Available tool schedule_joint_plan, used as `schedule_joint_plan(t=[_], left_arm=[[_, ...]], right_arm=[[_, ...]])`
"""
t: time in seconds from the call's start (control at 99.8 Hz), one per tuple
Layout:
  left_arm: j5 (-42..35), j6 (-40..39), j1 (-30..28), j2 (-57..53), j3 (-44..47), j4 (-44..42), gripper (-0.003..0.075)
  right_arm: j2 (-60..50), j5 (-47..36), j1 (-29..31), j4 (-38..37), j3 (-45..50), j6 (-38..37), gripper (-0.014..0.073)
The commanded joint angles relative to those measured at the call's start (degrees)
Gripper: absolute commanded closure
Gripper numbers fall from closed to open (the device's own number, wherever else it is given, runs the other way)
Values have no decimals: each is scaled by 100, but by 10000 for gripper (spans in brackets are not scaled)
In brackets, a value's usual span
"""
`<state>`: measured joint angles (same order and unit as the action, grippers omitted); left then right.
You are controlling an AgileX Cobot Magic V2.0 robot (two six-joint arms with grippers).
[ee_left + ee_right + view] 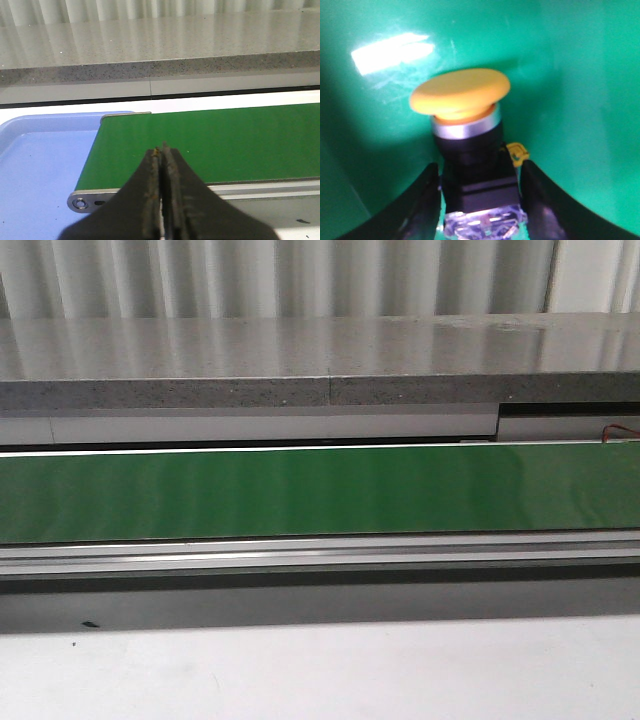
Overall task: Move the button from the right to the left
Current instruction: 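Lift the button and place it upright on the conveyor belt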
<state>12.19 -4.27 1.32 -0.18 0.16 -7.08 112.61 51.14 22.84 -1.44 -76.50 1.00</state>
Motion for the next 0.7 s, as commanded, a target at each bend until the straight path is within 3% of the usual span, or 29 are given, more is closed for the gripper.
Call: schedule_joint_plan(t=[0.0,0.311,0.691], left_arm=[[-443,4,45,-193,227,41,741],[-443,4,45,-193,227,41,741],[-443,4,45,-193,227,41,741]], right_arm=[[-599,110,21,-9,-159,59,477],[-1883,504,-95,377,-159,54,477],[-2067,855,-1325,389,-152,54,477]])
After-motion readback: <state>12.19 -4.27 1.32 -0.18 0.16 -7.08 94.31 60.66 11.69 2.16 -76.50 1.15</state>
